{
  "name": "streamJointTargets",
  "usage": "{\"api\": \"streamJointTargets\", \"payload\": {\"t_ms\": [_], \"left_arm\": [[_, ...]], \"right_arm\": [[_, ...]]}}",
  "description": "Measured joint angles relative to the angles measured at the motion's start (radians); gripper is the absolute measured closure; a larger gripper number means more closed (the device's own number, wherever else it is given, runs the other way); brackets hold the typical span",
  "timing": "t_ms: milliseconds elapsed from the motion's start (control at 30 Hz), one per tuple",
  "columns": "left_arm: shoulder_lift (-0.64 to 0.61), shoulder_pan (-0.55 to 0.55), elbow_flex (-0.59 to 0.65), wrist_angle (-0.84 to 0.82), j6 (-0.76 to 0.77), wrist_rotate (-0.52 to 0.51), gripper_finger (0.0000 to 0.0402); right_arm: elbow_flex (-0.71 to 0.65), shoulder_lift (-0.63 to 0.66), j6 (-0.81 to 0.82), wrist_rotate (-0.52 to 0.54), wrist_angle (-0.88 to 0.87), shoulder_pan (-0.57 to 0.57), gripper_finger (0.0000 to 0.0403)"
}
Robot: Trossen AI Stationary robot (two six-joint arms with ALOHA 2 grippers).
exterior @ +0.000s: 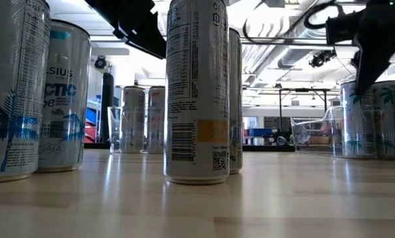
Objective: Sort soda cans
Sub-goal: Adjust the top right transparent bin
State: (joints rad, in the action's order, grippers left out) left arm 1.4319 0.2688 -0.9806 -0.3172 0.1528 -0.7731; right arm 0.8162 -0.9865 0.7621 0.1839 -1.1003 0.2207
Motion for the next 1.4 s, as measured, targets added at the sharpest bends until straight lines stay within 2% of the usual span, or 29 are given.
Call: {"api": "streamJointTargets", "payload": {"t_ms": [133, 1100, 1400], "left_arm": [[0.000, -0.006, 0.000, 0.000, 0.001, 0.000, 0.0078], [0.000, -0.006, 0.000, -0.008, 0.003, 0.000, 0.0078], [0.000, -0.006, 0.000, -0.008, 0.004, 0.000, 0.0078]], "right_arm": [[0.000, -0.015, 0.024, 0.003, -0.041, -0.001, 0.0111], [0.000, -0.017, 0.026, -0.001, -0.043, -0.001, 0.0111], [0.000, -0.016, 0.075, -0.001, -0.150, -0.013, 0.0111]]}}
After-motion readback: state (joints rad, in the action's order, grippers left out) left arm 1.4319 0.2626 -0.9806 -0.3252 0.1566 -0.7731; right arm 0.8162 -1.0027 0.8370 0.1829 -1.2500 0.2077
